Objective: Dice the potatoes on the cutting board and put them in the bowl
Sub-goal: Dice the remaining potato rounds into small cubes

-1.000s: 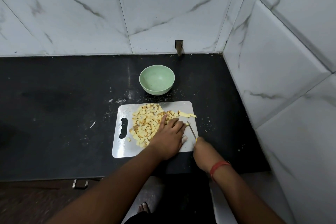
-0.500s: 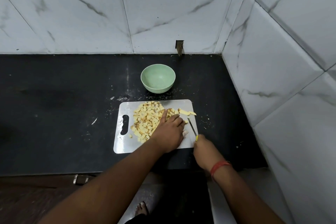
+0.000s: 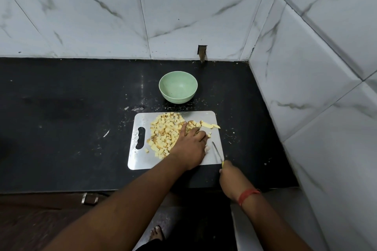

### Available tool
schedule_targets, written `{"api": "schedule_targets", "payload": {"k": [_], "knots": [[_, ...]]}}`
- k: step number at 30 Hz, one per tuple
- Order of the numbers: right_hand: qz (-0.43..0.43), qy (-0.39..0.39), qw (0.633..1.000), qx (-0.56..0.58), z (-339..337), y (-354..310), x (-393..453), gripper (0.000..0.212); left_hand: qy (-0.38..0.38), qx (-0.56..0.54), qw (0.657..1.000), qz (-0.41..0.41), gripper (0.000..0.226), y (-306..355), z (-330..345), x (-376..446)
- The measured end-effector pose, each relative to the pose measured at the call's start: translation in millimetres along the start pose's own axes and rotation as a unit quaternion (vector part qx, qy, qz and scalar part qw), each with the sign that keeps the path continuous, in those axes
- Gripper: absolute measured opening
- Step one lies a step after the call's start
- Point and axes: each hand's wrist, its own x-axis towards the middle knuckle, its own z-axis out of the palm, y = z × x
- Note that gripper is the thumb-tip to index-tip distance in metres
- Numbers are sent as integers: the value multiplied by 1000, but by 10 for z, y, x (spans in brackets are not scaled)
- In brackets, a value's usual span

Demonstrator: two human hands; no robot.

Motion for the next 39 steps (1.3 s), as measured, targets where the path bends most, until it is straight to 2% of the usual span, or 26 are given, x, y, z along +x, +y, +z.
{"api": "schedule_targets", "payload": {"k": [6,14,24,30,36,39], "knots": [[-33,47,998,24,-91,-96,37,17,-6,-13,1000,3,56,-38,2,-16],[-6,14,1000,1,-132,-237,161,27,-8,-16,1000,3,56,-39,-23,-18],[3,4,1000,11,-102,-252,179,28,6,-41,999,-10,57,-23,52,-37],[2,-16,1000,-18,-12,-107,74,40,14,-37,999,-2,54,18,77,-53],[-1,20,1000,23,-20,19,26,31,23,-42,999,1,55,15,68,-67],[-25,35,999,29,-53,-37,21,8,24,-59,998,5,54,-14,83,-88]]}}
